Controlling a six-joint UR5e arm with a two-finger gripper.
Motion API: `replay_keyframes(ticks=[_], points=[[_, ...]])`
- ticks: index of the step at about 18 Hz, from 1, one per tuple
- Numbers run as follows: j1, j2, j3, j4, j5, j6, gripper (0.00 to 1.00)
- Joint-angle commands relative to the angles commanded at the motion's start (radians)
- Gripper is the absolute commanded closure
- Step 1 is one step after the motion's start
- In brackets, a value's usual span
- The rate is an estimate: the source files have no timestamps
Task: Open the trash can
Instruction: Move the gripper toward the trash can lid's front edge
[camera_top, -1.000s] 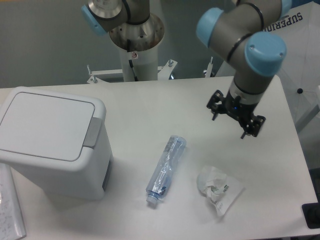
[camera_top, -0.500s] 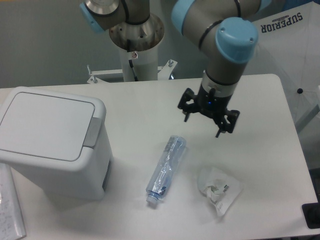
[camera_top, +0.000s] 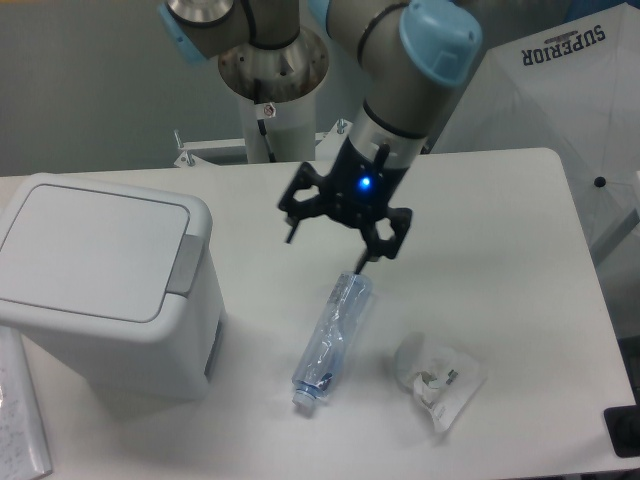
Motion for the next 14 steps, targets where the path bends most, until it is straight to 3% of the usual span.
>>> replay_keyframes(ticks=[7,10,14], points=[[-0.034,-0.003,0.006,0.006,-0.169,-0.029,0.0],[-0.064,-0.029,-0.008,0.089,-0.178,-0.034,0.0],[-0.084,-0.069,-0.006,0.101,-0.178,-0.032,0.0]])
